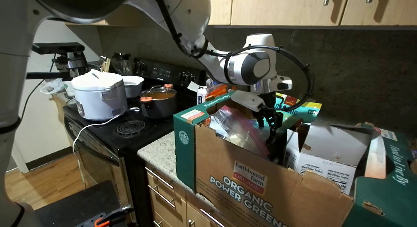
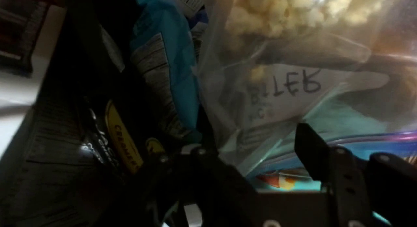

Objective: Pick up the popcorn bag and plastic container from the bag and put them on the countertop.

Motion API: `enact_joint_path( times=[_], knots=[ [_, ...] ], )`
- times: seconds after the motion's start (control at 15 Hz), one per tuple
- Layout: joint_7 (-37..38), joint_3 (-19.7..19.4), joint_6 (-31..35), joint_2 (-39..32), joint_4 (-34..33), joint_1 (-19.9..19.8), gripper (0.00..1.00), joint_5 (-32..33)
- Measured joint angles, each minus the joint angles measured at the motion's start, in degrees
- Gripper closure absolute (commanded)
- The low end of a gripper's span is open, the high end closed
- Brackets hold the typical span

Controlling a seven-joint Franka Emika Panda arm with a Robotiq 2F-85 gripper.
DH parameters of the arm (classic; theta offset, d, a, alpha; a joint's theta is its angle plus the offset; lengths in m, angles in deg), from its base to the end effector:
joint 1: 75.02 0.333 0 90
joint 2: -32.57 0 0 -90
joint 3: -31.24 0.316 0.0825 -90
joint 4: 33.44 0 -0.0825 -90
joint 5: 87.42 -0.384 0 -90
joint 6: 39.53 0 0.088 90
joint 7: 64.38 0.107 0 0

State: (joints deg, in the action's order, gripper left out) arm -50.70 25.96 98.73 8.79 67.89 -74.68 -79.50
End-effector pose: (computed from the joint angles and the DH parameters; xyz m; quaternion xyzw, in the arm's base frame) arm 0.6725 -0.0529 0.3525 0.9850 -0.1089 0.1194 0.0606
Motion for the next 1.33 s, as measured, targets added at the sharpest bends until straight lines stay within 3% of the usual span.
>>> enact_joint_path(
  times=[0.27,0.4,0.93,1.2,1.27,1.33],
  knots=[
    [0.7,0.1,0.6,0.7,-0.7,0.4,0.95,-0.4],
    [1.9,0.1,0.5,2.2,-0.8,1.2,1.00,-0.2],
    [9.1,0.4,-6.0,11.6,-0.4,6.3,1.00,6.4],
    [9.7,0.7,-7.9,13.0,-0.1,6.2,1.00,7.5],
    [10.2,0.7,-7.9,13.0,0.0,5.9,0.74,7.5],
    [10.4,0.7,-7.9,12.8,0.1,5.5,0.72,7.5]
  ],
)
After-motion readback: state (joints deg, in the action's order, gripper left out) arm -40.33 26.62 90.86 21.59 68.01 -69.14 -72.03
